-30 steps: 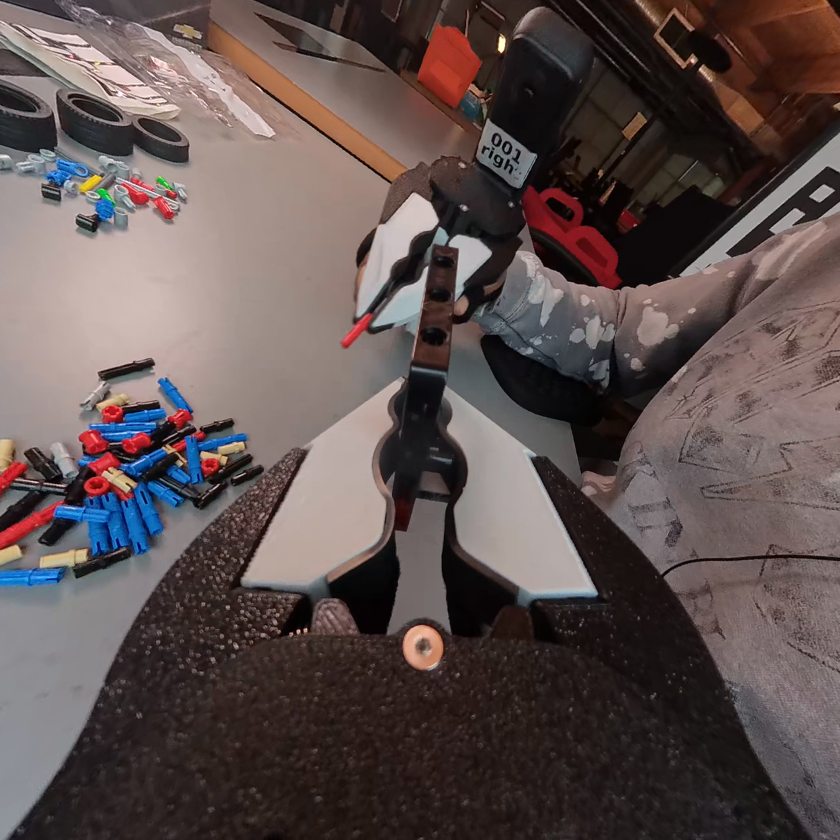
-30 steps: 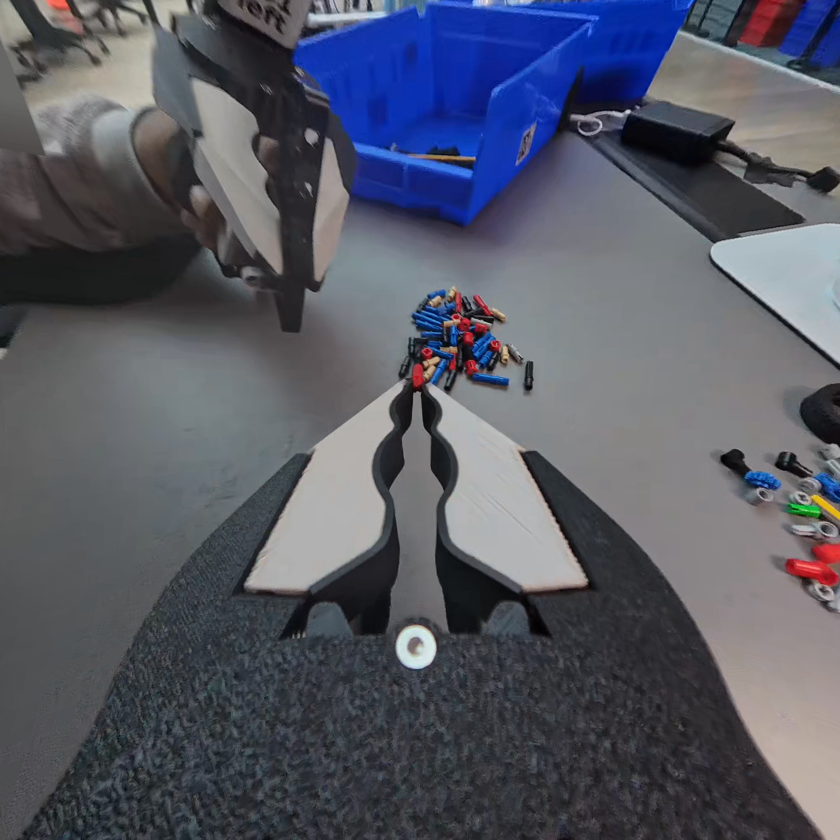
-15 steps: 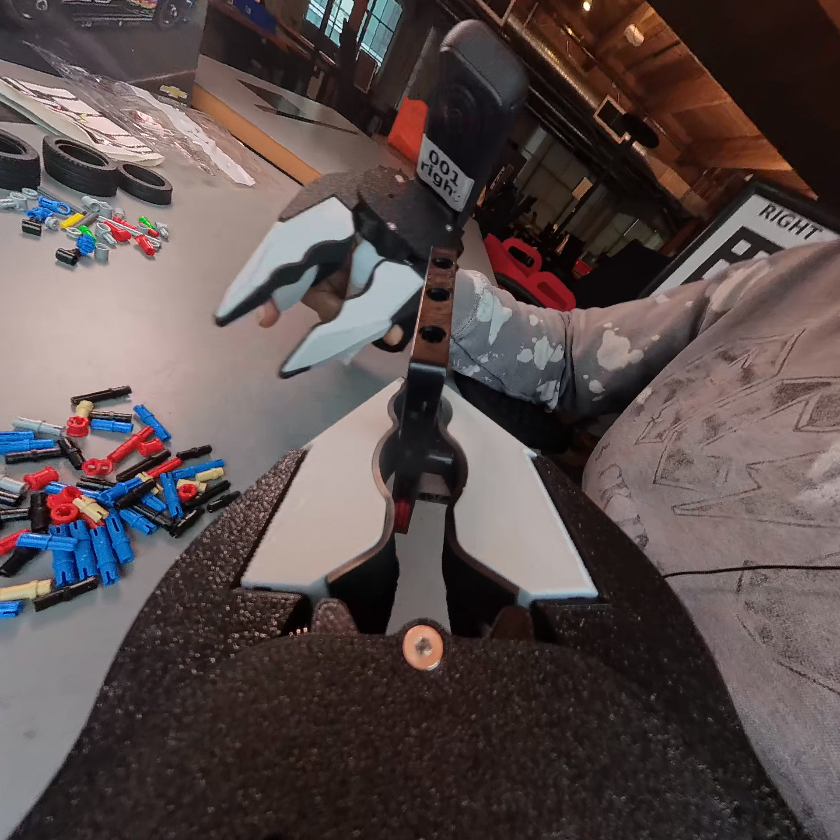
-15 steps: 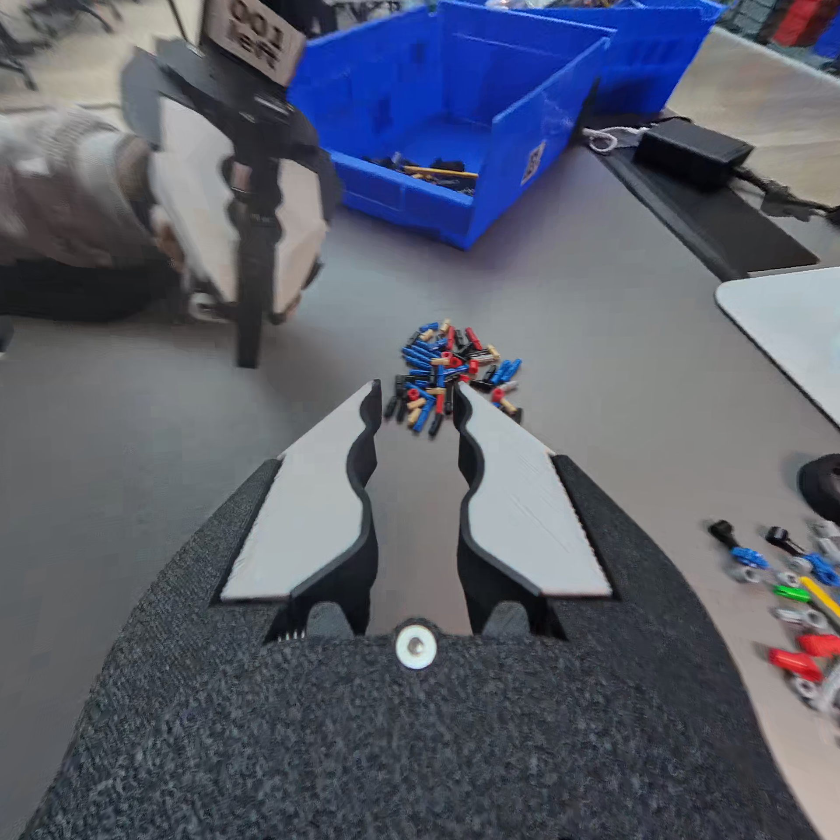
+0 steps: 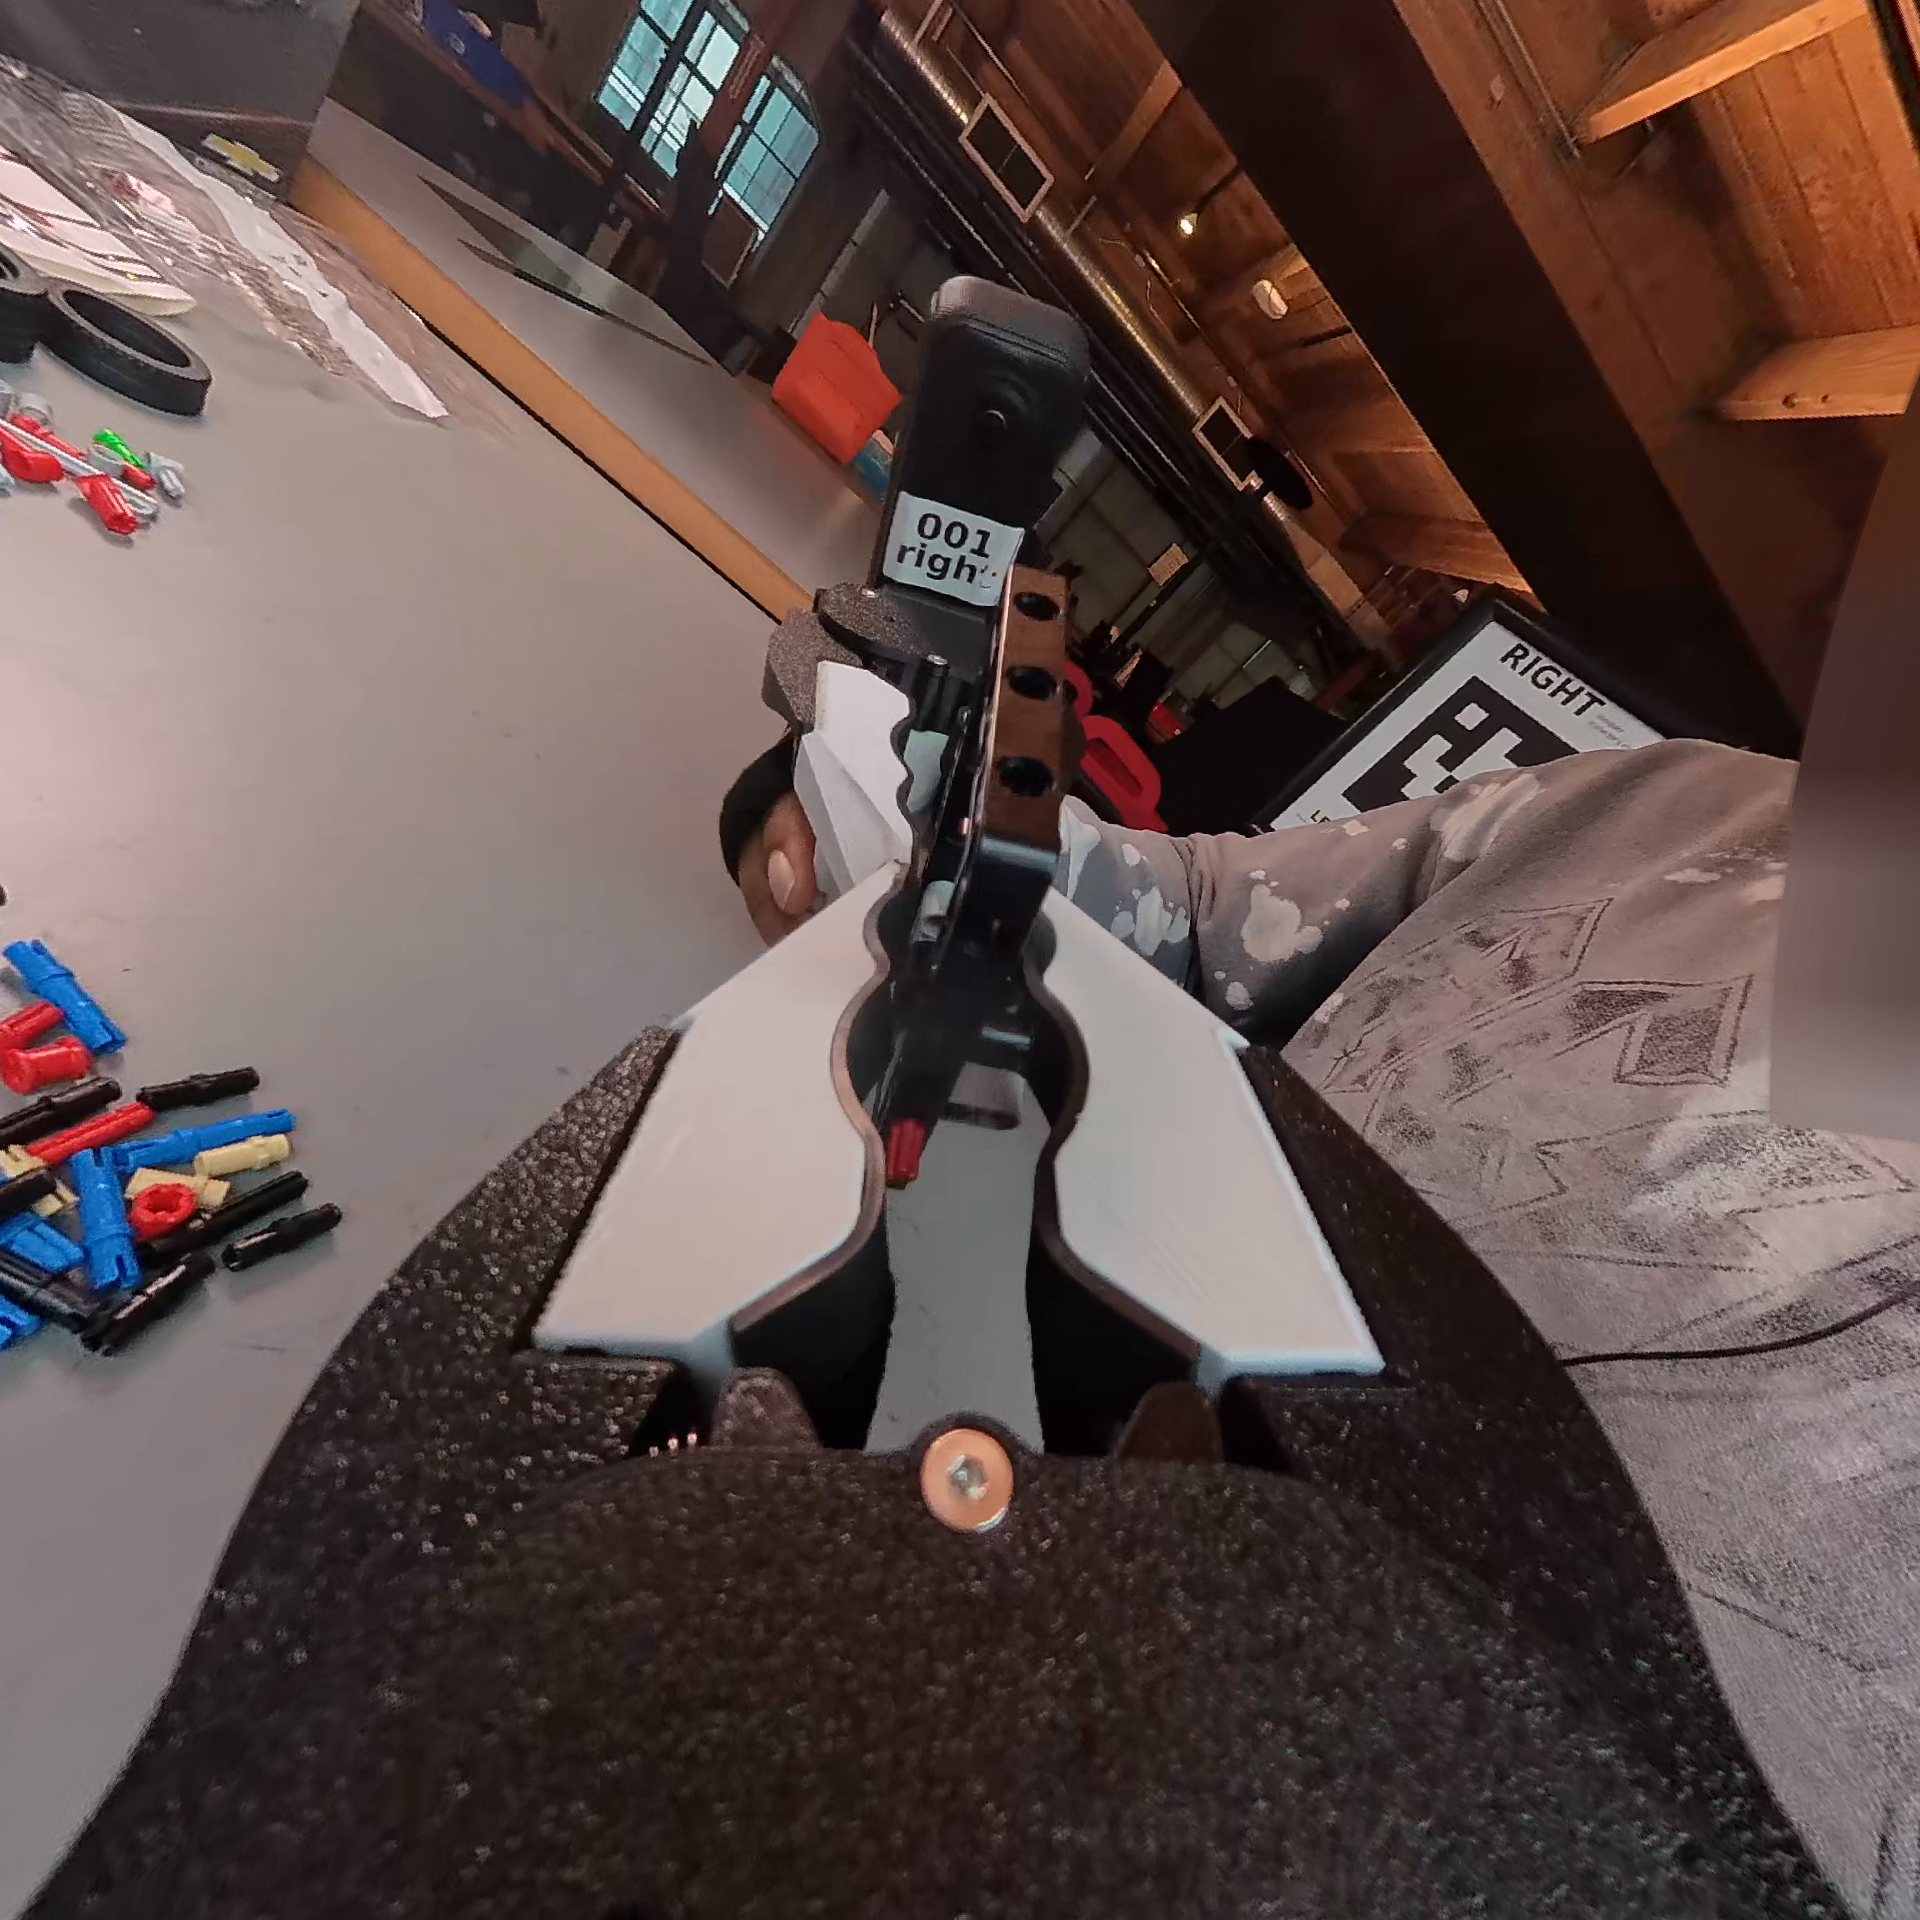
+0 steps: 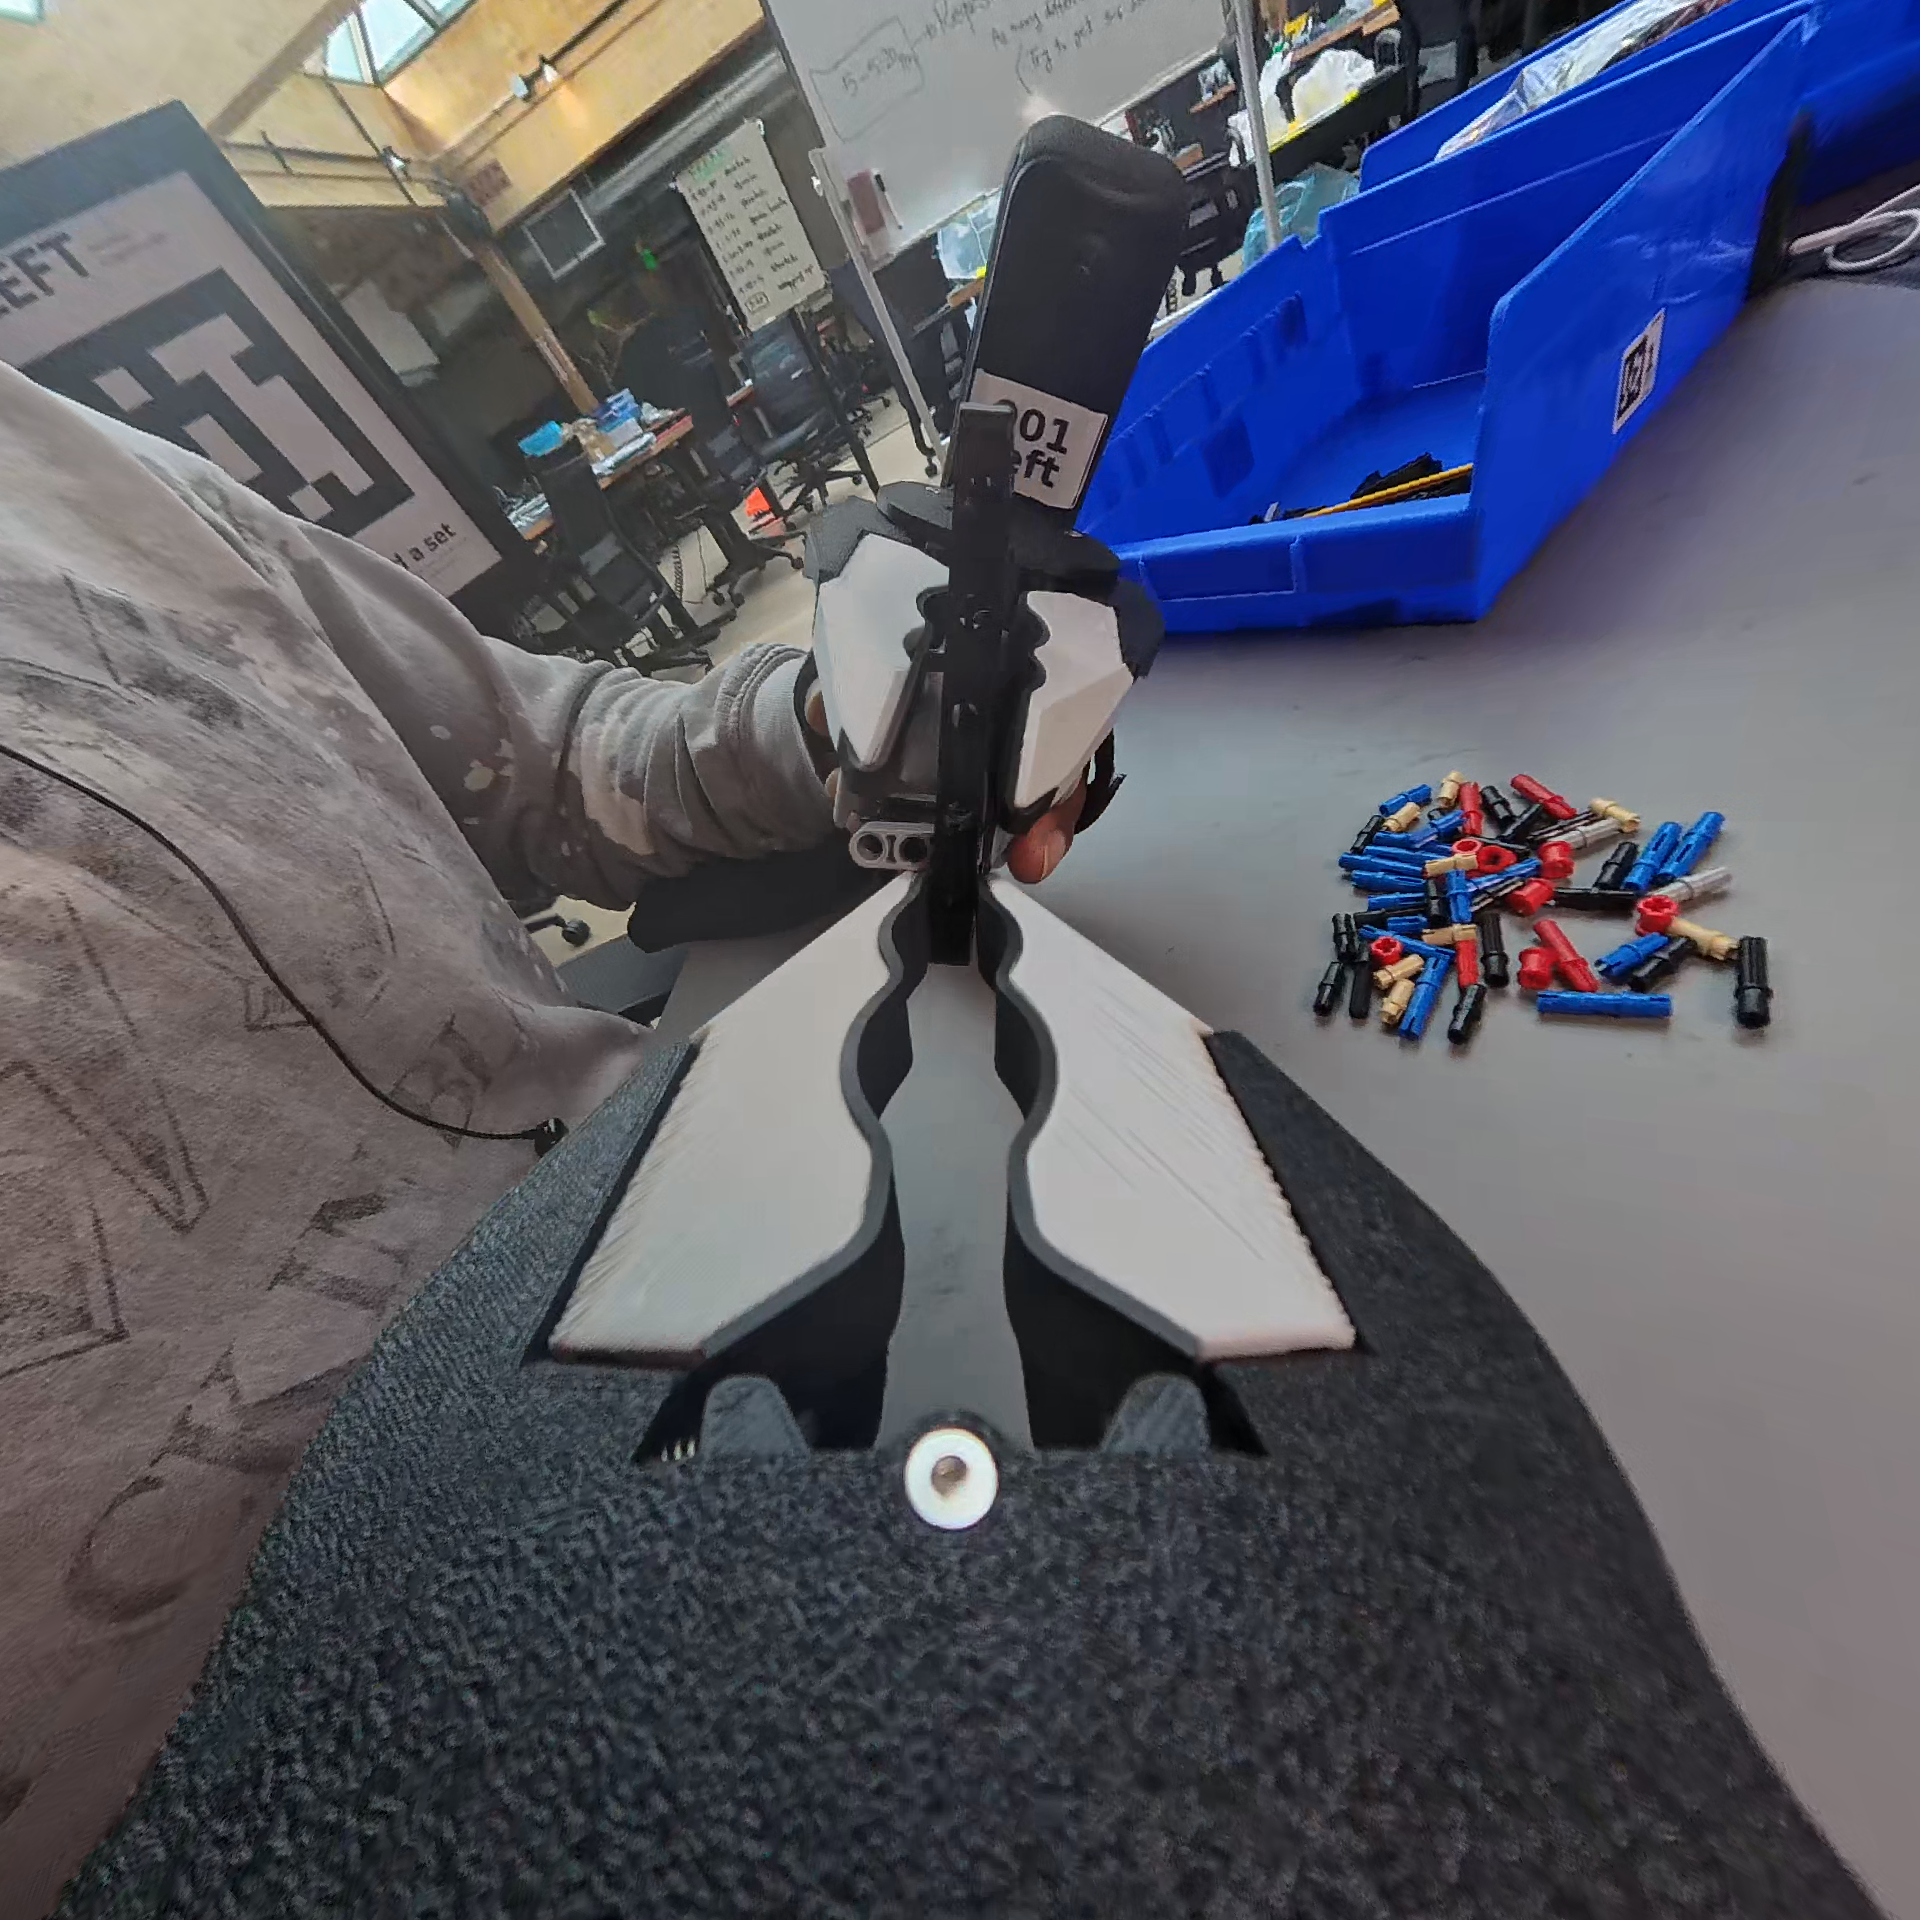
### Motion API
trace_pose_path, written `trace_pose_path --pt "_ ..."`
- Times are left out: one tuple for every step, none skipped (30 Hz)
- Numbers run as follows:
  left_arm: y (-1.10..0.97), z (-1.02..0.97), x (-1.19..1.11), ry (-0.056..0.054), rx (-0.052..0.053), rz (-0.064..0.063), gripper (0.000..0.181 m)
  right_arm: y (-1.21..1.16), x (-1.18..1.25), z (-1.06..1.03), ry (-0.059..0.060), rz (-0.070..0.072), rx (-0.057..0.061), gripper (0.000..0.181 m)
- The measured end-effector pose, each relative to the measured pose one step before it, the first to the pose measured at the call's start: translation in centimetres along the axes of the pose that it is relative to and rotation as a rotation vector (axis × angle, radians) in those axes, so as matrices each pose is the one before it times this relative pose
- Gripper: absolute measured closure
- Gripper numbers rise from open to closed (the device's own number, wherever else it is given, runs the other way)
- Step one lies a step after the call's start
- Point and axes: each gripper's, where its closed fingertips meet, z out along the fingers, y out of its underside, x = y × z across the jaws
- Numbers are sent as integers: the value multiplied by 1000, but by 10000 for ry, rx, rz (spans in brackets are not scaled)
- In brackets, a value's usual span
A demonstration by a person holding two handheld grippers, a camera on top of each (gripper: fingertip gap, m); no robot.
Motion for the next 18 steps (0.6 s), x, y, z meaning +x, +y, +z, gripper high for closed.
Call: trace_pose_path --pt "-51 -122 15 78 29 -100 159 1 -70 -196 -81 102 64 173" --pt "-21 -124 17 67 14 -84 154 -94 -42 -166 -65 133 103 173" --pt "77 -96 75 69 -64 -24 149 -161 -81 -157 -103 127 128 174" --pt "197 -30 89 31 -157 59 145 -262 -56 -144 -93 127 177 174" --pt "283 59 132 0 -208 134 142 -259 35 -111 -48 124 156 174" --pt "293 136 149 -17 -217 182 136 -156 56 -101 -27 68 87 174" --pt "272 150 95 -63 -191 194 134 -94 42 -79 -30 36 78 174" --pt "172 133 12 -104 -128 167 133 -52 4 -71 -53 60 58 174" --pt "85 50 -83 -122 -60 109 134 -55 -69 -57 -92 48 78 174" --pt "-8 -45 -141 -106 -5 31 135 -176 -88 -85 -98 55 141 174" --pt "-87 -138 -90 -28 41 -16 141 -168 40 -115 -23 59 97 174" --pt "-137 -180 30 37 70 18 146 -59 211 -151 99 -45 7 174" --pt "-140 -166 0 -23 64 88 155 -28 132 -175 64 -108 0 174" --pt "-83 -117 -87 -104 20 121 156 -66 65 -156 13 -27 36 174" --pt "-16 -44 -73 -102 -26 113 157 9 46 -112 1 -25 -1 174" --pt "26 13 -20 -61 -40 95 157 47 -19 -54 -23 -65 -4 174" --pt "40 38 14 -42 -30 71 157 19 -8 -40 -18 -35 -2 174" --pt "-17 14 -5 -35 -1 49 157 -25 -9 -49 -27 -12 18 174"
